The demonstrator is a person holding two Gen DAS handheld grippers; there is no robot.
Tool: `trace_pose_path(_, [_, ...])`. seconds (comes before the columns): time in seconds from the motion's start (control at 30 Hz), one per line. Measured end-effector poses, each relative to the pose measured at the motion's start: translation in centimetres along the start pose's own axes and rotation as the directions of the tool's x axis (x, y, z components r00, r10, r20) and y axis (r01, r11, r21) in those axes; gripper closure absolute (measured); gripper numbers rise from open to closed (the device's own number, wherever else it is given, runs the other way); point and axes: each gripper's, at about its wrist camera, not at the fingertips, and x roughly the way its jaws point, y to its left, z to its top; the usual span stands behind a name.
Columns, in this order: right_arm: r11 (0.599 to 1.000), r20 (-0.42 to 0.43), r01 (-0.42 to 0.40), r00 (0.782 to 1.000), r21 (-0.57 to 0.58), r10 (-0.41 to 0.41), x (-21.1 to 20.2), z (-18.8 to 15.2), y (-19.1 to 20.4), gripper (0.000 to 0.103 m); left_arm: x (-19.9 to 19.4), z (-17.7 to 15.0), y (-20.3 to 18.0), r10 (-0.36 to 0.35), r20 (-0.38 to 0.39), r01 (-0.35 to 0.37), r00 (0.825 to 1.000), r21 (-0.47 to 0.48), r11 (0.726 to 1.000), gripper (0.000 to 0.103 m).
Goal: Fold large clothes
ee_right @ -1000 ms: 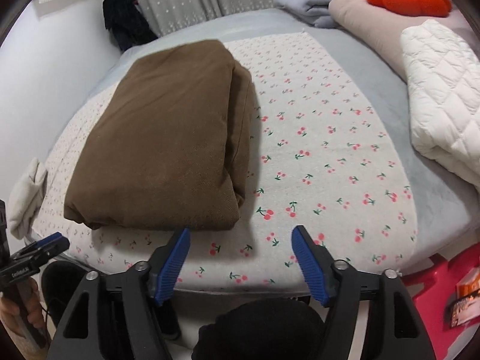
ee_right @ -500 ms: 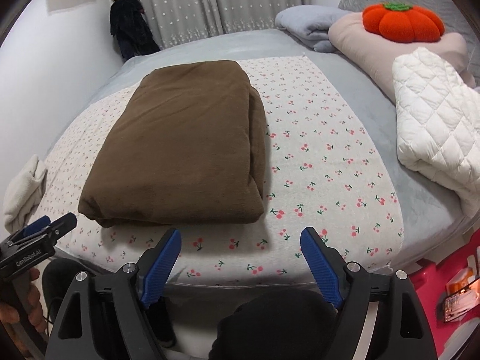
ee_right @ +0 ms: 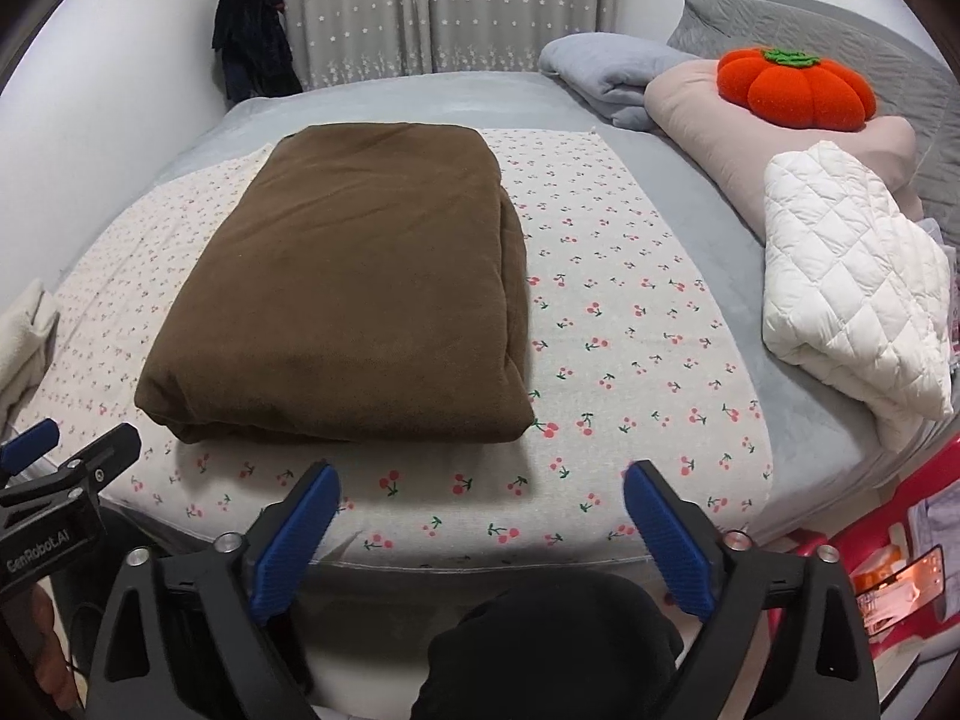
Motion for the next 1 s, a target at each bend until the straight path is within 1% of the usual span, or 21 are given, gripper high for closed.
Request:
trace_pose_path(0.33, [0.999, -0.019, -0.009, 1.000, -0.034, 0.009, 0.6, -0.2, 1.2, 0.003, -0.1, -0.2, -0.7, 0.002, 0.003, -0.002, 1.000, 0.008, 1.000, 0.003])
trace_pose_path(1.0, [1.000, -0.033, -0.009, 0.999, -0.028, 0.008, 0.9, -0.4, 1.6, 0.003, -0.1, -0.2, -0.9, 0.001, -0.004, -0.001, 1.000, 0.007, 1.000, 0.003])
